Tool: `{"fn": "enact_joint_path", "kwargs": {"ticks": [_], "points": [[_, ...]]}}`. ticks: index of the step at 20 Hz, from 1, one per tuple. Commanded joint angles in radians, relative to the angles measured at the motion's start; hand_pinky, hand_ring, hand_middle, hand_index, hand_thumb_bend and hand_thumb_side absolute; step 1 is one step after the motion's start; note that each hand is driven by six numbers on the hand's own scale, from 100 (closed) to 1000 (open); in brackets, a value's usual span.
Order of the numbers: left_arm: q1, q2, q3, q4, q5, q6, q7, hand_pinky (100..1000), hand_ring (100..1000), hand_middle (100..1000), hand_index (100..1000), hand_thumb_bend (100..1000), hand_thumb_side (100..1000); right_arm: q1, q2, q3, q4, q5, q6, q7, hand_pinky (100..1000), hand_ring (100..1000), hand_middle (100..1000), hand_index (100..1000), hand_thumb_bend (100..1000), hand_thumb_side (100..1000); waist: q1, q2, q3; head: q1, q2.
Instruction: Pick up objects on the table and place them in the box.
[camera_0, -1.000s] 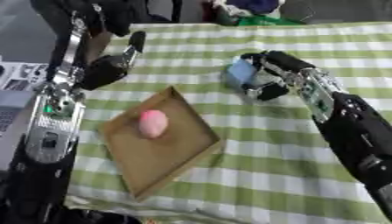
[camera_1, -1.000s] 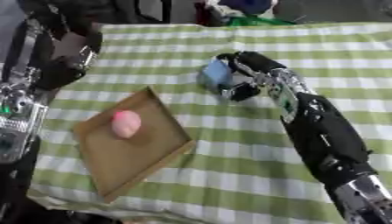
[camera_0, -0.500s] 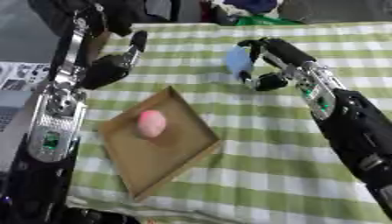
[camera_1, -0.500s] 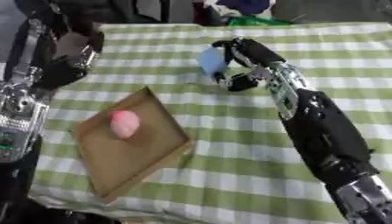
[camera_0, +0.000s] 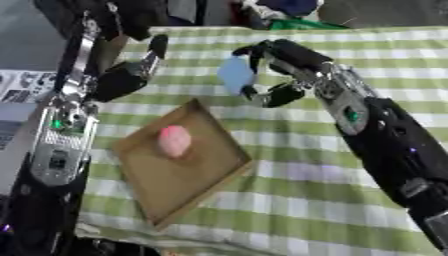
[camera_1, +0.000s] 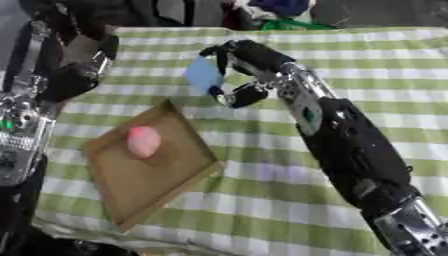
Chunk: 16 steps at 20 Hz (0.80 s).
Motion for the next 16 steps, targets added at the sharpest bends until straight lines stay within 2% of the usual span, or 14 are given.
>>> {"fn": "enact_joint_path", "kwargs": {"ticks": [1,6,12,13,16], "points": [[-0.017,0.013,0.004,-0.021,-0.005,0.001,-0.006,586,547,517,739,336,324,-0.008,0.024,0.036,-0.049,-0.049,-0.02,0.055,783,671,359,624,100,243,0.0,-0.017,0.006,-0.003,0.005],[-0.018,0.01,0.006,-0.024,-0.004,0.002,-0.009,585,546,517,739,337,325,0.019,0.055,0.068,-0.048,-0.091,-0.029,0.118,784,670,358,626,100,296,-0.001,-0.016,0.009,-0.004,0.005],[-0.018,0.01,0.007,-0.025,-0.005,0.004,-0.007,584,545,517,739,341,325,0.05,0.072,0.092,-0.03,-0.09,-0.05,0.155,792,683,391,645,100,343,-0.002,-0.013,0.002,0.0,0.005],[-0.017,0.01,0.008,-0.024,-0.006,0.004,-0.007,584,544,517,739,341,325,0.052,0.072,0.098,-0.033,-0.082,-0.057,0.162,798,695,430,687,100,379,-0.002,-0.013,0.001,0.001,0.005],[-0.016,0.01,0.008,-0.024,-0.007,0.005,-0.006,584,544,518,738,343,325,0.054,0.066,0.107,-0.055,-0.051,-0.077,0.172,811,731,571,887,100,445,-0.002,-0.014,-0.002,0.004,0.005]]}}
